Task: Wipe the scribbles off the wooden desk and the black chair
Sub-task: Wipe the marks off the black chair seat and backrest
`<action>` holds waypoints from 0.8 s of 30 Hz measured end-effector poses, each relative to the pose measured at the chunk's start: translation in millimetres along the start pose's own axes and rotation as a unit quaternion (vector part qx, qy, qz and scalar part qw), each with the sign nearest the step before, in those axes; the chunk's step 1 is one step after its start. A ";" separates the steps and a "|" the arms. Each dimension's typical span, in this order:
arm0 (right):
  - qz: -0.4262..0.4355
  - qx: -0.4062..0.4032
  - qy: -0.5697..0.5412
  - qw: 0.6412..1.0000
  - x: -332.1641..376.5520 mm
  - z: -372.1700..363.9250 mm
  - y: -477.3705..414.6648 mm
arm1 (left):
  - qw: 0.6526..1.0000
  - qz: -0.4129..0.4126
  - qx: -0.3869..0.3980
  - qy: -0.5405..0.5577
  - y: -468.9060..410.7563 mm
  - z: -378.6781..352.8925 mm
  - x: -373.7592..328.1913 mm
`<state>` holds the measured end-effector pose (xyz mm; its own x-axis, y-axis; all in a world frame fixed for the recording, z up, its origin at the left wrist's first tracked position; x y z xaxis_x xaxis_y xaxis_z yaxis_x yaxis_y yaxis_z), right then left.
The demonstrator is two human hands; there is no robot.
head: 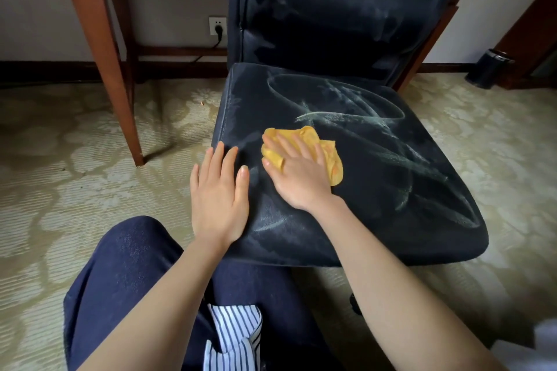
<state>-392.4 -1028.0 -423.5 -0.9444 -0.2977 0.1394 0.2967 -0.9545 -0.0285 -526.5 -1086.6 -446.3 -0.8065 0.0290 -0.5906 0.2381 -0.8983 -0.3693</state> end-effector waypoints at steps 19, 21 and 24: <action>0.105 0.005 -0.051 0.993 13.9 2.6 -3.9 | 0.969 -0.072 0.234 0.030 16.4 17.7 54.8; 0.077 0.022 -0.061 0.995 15.6 7.8 -30.9 | 0.960 -0.091 0.265 -0.009 16.1 23.5 54.6; 0.036 0.044 -0.076 0.995 24.9 13.9 -66.5 | 0.945 -0.118 0.296 -0.074 10.1 32.1 53.9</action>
<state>-433.7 -971.7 -404.5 -0.8900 -0.3526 0.2891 0.3797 -0.9242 0.0419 -585.0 -1108.2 -458.8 -0.8764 0.2372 -0.4191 -0.2675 -0.9634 0.0142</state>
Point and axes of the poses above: each hand's wrist, its own y-axis away from the middle knuckle, its own z-axis out of the back of the hand, x = y × z, the point moved 4 cm from there along -y, towards the middle knuckle, and after that the axes turned 2 degrees about -y, right-handed, at the moved point
